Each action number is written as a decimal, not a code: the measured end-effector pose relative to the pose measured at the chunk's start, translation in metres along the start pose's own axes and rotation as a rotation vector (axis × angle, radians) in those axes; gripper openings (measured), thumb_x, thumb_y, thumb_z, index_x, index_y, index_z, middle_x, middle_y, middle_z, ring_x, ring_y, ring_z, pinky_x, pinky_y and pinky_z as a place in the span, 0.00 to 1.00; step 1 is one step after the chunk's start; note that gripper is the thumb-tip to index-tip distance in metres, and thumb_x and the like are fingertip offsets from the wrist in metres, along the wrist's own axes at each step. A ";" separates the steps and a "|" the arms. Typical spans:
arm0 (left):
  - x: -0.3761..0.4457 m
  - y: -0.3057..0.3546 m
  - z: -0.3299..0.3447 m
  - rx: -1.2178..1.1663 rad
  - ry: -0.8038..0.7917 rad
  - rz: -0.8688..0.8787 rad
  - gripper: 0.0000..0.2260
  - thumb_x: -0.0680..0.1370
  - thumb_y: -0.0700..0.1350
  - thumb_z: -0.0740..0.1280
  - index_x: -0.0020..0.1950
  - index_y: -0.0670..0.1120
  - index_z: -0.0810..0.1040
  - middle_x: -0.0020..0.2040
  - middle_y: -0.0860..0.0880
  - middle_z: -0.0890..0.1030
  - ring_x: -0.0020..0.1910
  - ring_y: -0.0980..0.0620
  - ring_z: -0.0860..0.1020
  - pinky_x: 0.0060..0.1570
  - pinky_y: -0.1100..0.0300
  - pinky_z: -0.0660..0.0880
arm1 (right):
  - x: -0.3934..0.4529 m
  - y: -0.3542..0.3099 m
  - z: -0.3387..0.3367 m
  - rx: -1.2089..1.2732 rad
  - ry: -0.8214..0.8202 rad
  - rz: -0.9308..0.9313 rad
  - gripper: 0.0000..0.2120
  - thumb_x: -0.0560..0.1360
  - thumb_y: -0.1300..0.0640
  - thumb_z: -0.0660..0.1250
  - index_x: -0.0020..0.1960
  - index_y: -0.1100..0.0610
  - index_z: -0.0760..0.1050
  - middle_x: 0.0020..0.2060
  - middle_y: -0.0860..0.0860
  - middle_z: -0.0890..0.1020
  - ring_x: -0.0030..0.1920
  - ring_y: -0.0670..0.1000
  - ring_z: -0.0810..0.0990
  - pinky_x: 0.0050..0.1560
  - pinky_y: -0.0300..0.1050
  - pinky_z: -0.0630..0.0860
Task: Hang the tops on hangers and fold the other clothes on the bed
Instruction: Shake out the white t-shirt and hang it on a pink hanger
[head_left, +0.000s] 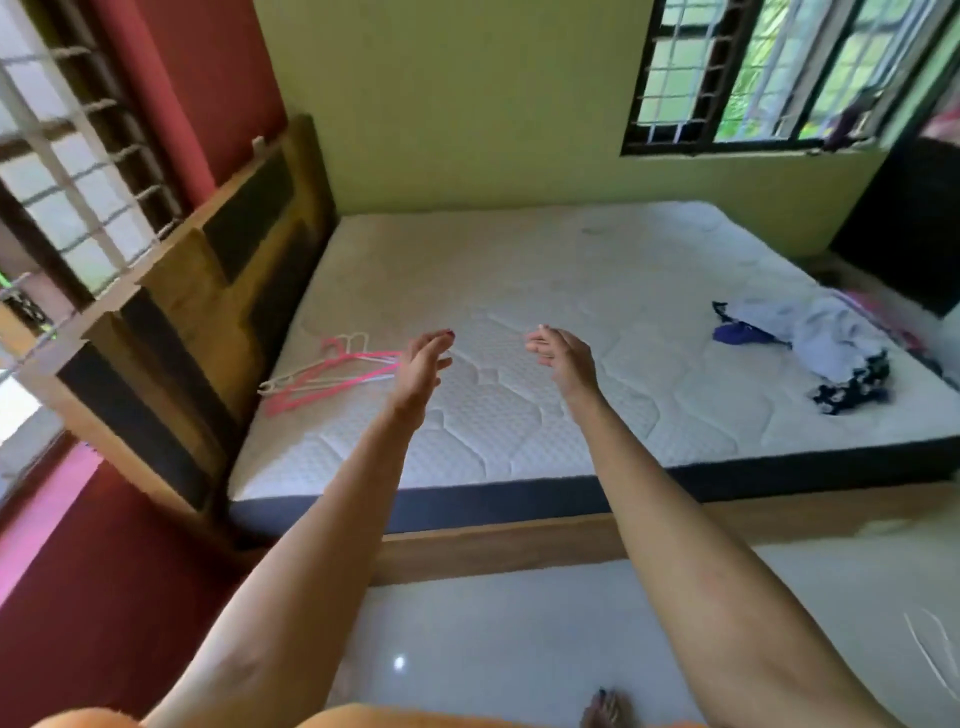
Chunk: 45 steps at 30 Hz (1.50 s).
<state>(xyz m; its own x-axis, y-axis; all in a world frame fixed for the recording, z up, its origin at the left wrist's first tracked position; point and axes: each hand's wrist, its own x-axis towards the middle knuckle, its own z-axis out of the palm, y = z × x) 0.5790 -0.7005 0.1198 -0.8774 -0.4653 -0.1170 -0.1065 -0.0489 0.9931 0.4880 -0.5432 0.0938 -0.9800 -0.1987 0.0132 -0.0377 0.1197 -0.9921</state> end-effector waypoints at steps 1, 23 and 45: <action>0.012 0.002 0.016 0.001 -0.016 0.010 0.07 0.79 0.44 0.60 0.55 0.50 0.74 0.53 0.50 0.77 0.51 0.51 0.75 0.43 0.61 0.66 | 0.011 0.001 -0.015 0.003 0.026 0.001 0.13 0.77 0.50 0.62 0.49 0.58 0.79 0.45 0.54 0.82 0.50 0.51 0.80 0.54 0.46 0.73; 0.226 0.016 0.451 0.022 -0.466 -0.050 0.16 0.79 0.47 0.61 0.67 0.46 0.71 0.64 0.47 0.75 0.62 0.46 0.73 0.56 0.53 0.66 | 0.243 0.056 -0.376 0.047 0.484 0.119 0.09 0.76 0.52 0.63 0.40 0.52 0.79 0.44 0.54 0.83 0.51 0.52 0.80 0.60 0.50 0.72; 0.379 -0.056 0.796 0.086 -0.326 -0.269 0.15 0.78 0.44 0.63 0.64 0.42 0.74 0.53 0.48 0.76 0.51 0.50 0.73 0.39 0.63 0.67 | 0.481 0.193 -0.649 0.006 0.448 0.359 0.15 0.73 0.48 0.66 0.46 0.61 0.77 0.35 0.48 0.76 0.38 0.46 0.72 0.41 0.40 0.68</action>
<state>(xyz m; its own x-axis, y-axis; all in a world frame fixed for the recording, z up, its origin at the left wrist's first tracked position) -0.1200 -0.1709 0.0142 -0.9136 -0.1418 -0.3812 -0.3781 -0.0496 0.9245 -0.1174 0.0153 -0.0100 -0.9182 0.2854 -0.2746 0.3129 0.0977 -0.9447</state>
